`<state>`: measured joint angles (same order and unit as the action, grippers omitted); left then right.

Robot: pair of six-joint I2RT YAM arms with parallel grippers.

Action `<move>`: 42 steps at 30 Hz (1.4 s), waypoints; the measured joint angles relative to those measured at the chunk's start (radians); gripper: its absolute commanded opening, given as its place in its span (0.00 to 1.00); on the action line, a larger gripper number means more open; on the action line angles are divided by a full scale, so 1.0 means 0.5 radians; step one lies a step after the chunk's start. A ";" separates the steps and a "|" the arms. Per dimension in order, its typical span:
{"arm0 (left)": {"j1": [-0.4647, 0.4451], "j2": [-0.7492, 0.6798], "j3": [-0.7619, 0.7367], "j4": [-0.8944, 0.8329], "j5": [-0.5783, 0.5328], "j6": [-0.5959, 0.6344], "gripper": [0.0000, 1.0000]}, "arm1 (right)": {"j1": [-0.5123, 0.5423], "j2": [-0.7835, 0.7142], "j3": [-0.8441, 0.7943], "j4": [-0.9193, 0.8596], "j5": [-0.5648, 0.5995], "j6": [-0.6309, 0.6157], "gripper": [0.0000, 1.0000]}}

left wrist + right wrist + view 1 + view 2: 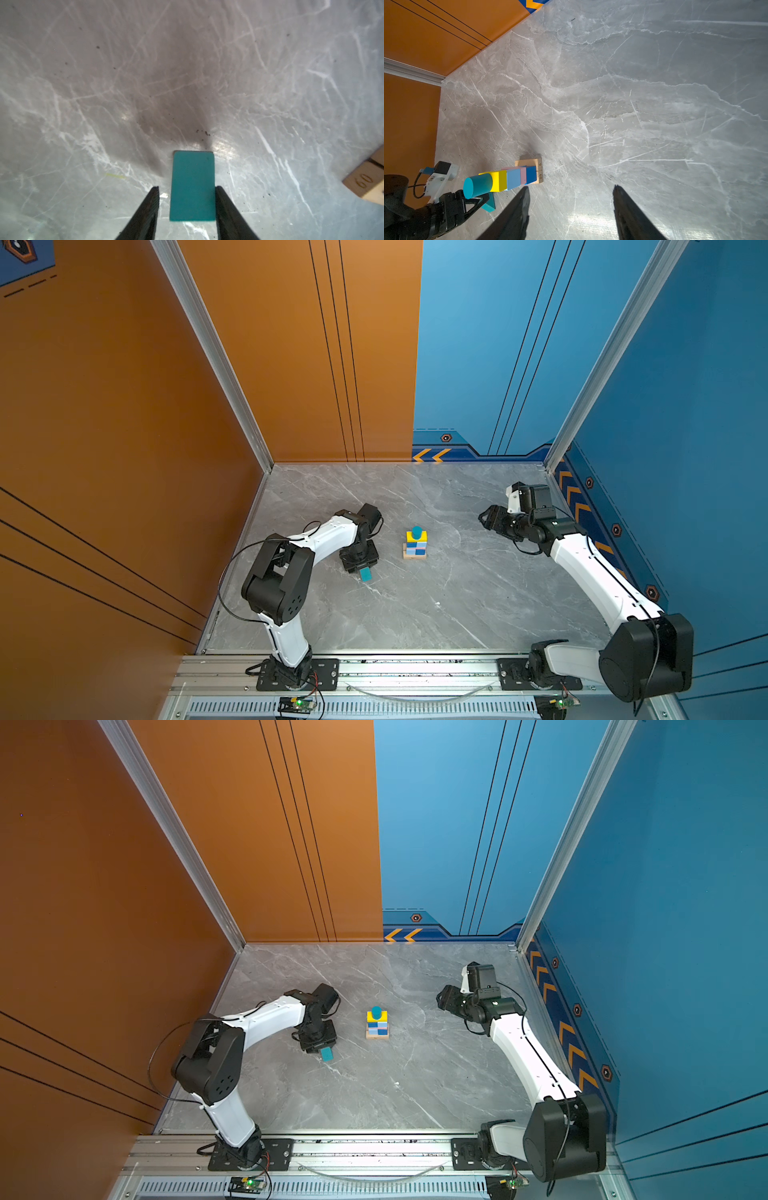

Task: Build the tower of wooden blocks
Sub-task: 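Lower the open left gripper around the teal prism and close on it, then lift the teal prism with the left gripper and carry it over the stack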

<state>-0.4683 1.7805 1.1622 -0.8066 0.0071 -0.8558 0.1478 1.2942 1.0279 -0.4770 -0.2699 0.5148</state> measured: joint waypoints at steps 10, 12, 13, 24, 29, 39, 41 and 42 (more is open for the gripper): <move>-0.049 0.000 0.048 -0.011 -0.014 0.018 0.42 | 0.008 0.000 -0.001 0.000 0.000 0.000 0.65; -0.053 0.000 0.048 -0.012 -0.014 0.026 0.41 | 0.008 0.000 -0.002 0.000 0.000 0.000 0.65; -0.053 0.000 0.048 -0.013 -0.014 0.029 0.40 | 0.009 0.000 -0.002 0.000 0.000 0.000 0.65; -0.071 0.006 0.048 -0.016 -0.014 0.045 0.41 | 0.019 0.000 -0.012 0.000 0.000 0.001 0.62; -0.076 0.026 0.048 -0.034 -0.014 0.055 0.37 | 0.019 0.000 -0.013 0.000 0.000 0.006 0.62; -0.079 0.034 0.049 -0.048 -0.018 0.067 0.12 | 0.021 0.000 -0.018 0.000 0.000 0.006 0.60; -0.079 0.034 0.056 -0.057 -0.027 0.081 0.07 | 0.021 0.000 -0.018 0.000 0.000 0.006 0.60; -0.079 0.034 0.063 -0.067 -0.036 0.090 0.06 | 0.021 0.000 -0.019 0.000 0.000 0.006 0.60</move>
<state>-0.5076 1.7977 1.1934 -0.8402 -0.0109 -0.8108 0.1581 1.2942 1.0183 -0.4770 -0.2699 0.5179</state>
